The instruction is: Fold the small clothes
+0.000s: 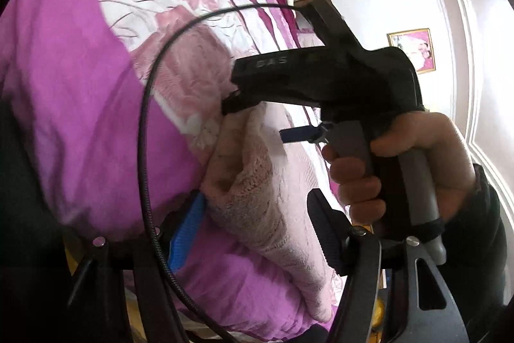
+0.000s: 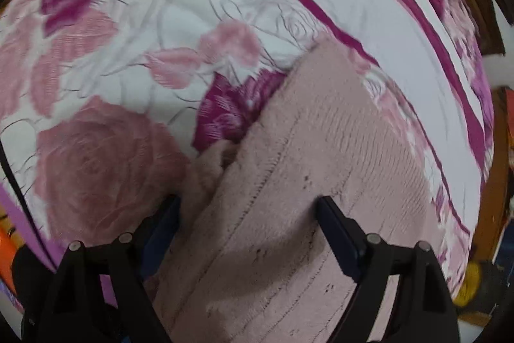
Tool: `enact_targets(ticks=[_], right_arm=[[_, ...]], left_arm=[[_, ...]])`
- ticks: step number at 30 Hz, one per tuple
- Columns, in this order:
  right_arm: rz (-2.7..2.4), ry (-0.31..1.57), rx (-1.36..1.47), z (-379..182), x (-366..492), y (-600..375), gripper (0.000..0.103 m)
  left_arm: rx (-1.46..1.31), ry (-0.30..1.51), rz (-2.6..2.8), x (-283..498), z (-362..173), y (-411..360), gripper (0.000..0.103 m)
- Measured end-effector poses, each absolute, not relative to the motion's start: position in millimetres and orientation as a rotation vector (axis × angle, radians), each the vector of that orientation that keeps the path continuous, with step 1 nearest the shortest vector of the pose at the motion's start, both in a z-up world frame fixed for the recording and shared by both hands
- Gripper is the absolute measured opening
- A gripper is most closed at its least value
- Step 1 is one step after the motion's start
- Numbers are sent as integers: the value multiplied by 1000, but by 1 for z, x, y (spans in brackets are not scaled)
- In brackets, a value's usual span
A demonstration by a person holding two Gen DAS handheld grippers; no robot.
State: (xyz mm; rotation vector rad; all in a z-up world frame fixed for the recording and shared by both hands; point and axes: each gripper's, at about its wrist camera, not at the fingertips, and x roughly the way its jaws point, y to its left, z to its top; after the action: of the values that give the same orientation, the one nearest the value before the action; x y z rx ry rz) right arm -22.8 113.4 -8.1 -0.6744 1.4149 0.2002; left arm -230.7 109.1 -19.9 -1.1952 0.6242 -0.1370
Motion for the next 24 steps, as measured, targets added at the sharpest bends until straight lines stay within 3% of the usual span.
enact_targets(ticks=[1,2,3,6,9,13,14,15,17,24], right_arm=[[210,1407,-681,-8,-24,114,85],[222,1400,-674,-7,-24,114,76],[225,1395,-660,-6,-23,112,60],[231,1400,-631,-2,-20,106,35],[264,1407,-589,3,-14,94,29],[283,1418,-526,8,-9,83,29],[282,1420,-527,6,-8,81,29],[281,1420,-530,8,-7,79,30],[276,1418,-530,9,-7,80,30],[332,1383,-502,19,-4,73,28]], left_arm=[[-1197,634,-139,-226,-21,109,42],[-1202,641,-137,-222,-24,111,42],[-1208,649,-132,-218,-26,112,42],[-1269,691,-129,-208,-38,115,42],[-1279,704,-127,-205,-39,113,42],[-1185,775,-131,-190,-39,99,42],[-1168,788,-140,-185,-37,98,33],[-1149,810,-155,-179,-36,96,7],[-1159,822,-198,-174,-38,95,0],[-911,823,-127,-171,-8,75,0]])
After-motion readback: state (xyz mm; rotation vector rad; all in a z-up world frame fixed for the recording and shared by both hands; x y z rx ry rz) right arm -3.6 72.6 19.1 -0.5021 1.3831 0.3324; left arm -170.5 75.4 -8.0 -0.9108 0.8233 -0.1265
